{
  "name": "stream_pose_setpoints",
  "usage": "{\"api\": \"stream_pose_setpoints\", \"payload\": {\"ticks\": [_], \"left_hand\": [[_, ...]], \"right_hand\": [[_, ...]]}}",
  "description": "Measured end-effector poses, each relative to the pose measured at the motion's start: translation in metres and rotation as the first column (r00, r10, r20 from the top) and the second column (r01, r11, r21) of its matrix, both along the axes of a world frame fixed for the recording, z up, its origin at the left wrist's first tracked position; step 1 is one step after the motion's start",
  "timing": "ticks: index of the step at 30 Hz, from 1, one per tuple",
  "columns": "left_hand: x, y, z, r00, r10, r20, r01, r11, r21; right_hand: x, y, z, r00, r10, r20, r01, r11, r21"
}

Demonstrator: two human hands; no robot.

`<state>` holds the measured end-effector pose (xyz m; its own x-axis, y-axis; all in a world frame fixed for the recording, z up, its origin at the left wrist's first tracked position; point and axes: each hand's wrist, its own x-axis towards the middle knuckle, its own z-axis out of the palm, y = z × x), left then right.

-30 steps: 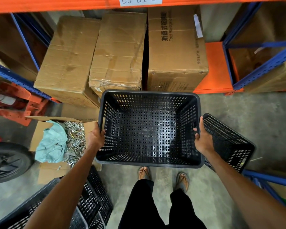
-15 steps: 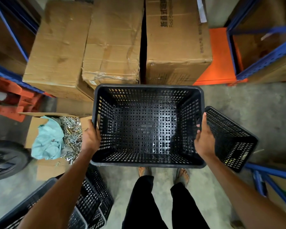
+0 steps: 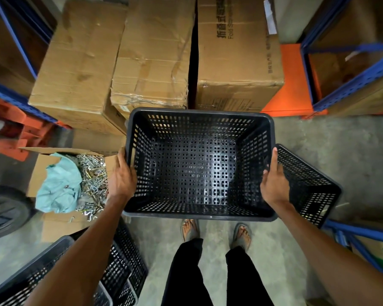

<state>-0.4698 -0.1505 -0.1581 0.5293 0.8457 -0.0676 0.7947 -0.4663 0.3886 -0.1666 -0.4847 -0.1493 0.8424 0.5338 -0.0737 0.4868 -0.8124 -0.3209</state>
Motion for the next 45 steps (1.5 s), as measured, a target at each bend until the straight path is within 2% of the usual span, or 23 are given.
{"api": "stream_pose_setpoints", "payload": {"ticks": [5,11,20,24,29,34,41,43,45], "left_hand": [[0.0,0.002,0.005,0.98,-0.08,-0.181,0.096,0.992,0.082],[0.02,0.01,0.008,0.964,-0.23,-0.129,0.238,0.97,0.051],[0.018,0.015,0.01,0.964,-0.255,-0.08,0.254,0.967,-0.024],[0.02,0.018,0.01,0.957,-0.266,-0.116,0.267,0.964,-0.008],[0.021,0.019,0.006,0.944,-0.295,-0.147,0.305,0.951,0.05],[0.022,0.018,0.007,0.947,-0.291,-0.135,0.3,0.952,0.053],[0.025,0.016,0.017,0.933,-0.283,-0.224,0.301,0.952,0.048],[0.027,0.008,0.026,0.933,-0.231,-0.275,0.25,0.967,0.038],[0.045,0.0,0.038,0.954,-0.116,-0.276,0.13,0.991,0.034]], "right_hand": [[0.006,0.003,0.008,0.996,0.058,0.06,-0.05,0.99,-0.132],[0.0,0.004,0.008,0.982,0.167,0.09,-0.152,0.976,-0.158],[0.002,0.001,0.003,0.981,0.185,0.051,-0.178,0.976,-0.124],[0.006,0.005,0.003,0.984,0.177,0.023,-0.172,0.974,-0.15],[0.008,0.009,0.003,0.988,0.15,-0.034,-0.152,0.986,-0.067],[0.011,0.01,0.004,0.989,0.142,-0.042,-0.145,0.987,-0.068],[0.012,0.009,0.01,0.984,0.164,-0.075,-0.172,0.978,-0.117],[0.011,0.005,0.013,0.974,0.191,-0.121,-0.204,0.974,-0.103],[0.014,0.003,0.018,0.962,0.218,-0.166,-0.232,0.97,-0.075]]}}
